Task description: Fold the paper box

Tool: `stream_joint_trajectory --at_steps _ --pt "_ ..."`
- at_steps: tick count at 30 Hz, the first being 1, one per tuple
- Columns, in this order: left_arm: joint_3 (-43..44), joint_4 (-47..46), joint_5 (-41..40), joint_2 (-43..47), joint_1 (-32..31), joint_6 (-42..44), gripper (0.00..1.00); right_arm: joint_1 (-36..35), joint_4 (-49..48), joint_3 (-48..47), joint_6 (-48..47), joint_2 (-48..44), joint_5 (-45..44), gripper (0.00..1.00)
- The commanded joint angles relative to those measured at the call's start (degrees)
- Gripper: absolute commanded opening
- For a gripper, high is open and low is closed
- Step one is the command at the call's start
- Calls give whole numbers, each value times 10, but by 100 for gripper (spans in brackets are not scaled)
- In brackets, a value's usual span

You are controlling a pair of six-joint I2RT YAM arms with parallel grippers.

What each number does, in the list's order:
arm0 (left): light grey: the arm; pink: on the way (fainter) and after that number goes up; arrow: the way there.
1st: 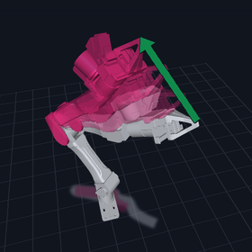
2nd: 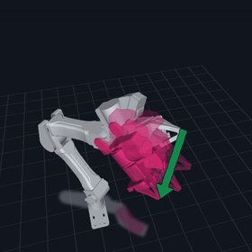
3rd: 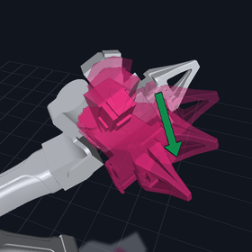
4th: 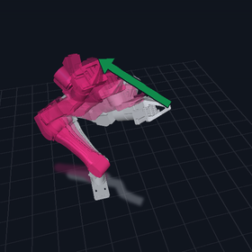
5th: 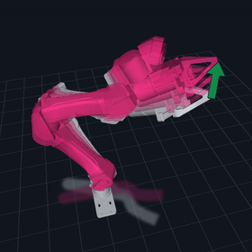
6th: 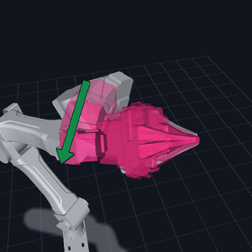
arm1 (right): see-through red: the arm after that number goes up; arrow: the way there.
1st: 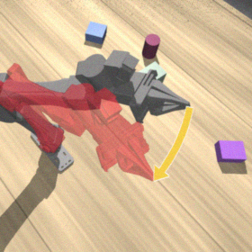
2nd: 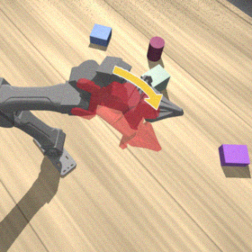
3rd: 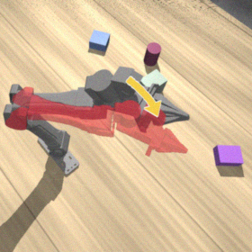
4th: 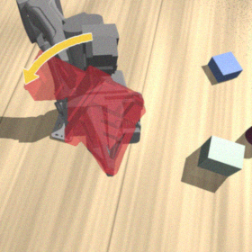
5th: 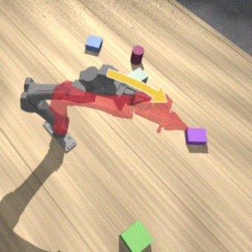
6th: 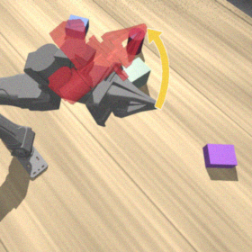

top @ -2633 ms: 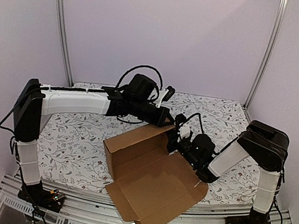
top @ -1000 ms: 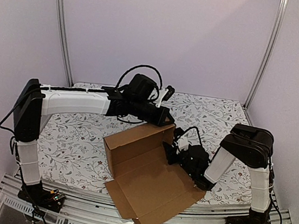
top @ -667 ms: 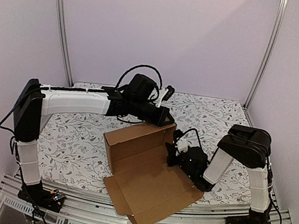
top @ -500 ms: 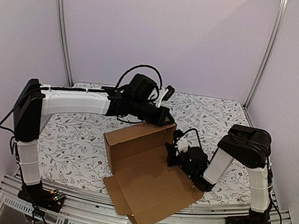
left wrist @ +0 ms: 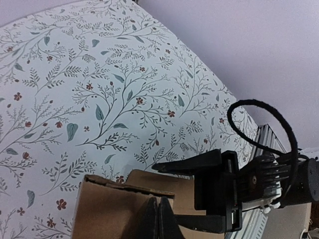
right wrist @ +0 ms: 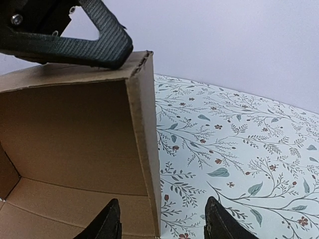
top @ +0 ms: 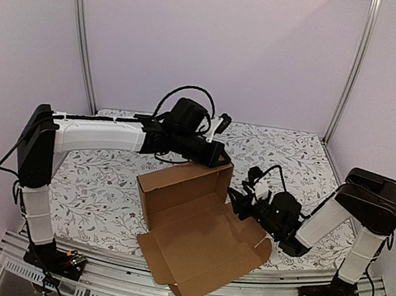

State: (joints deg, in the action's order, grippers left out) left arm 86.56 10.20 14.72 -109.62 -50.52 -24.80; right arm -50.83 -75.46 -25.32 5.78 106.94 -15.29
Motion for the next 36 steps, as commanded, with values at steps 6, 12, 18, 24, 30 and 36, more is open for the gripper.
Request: stream_joint_trajectory --at_steps 6,12,18,24,30,36 --pt "-1 59 -9 19 -2 31 0 1 434 12 38 -286 20 59" --pt "23 76 -2 47 9 51 0 7 708 -16 58 -458 54 60" --pt "39 105 1 83 11 68 6 9 934 -26 136 -582 74 66" --pt "27 133 -1 112 11 76 10 9 1058 -18 210 -659 111 66" --pt "-12 148 -29 138 11 82 23 10 1101 -13 298 -660 141 63" --pt "-65 139 -53 172 12 85 30 9 1097 5 325 -623 169 56"
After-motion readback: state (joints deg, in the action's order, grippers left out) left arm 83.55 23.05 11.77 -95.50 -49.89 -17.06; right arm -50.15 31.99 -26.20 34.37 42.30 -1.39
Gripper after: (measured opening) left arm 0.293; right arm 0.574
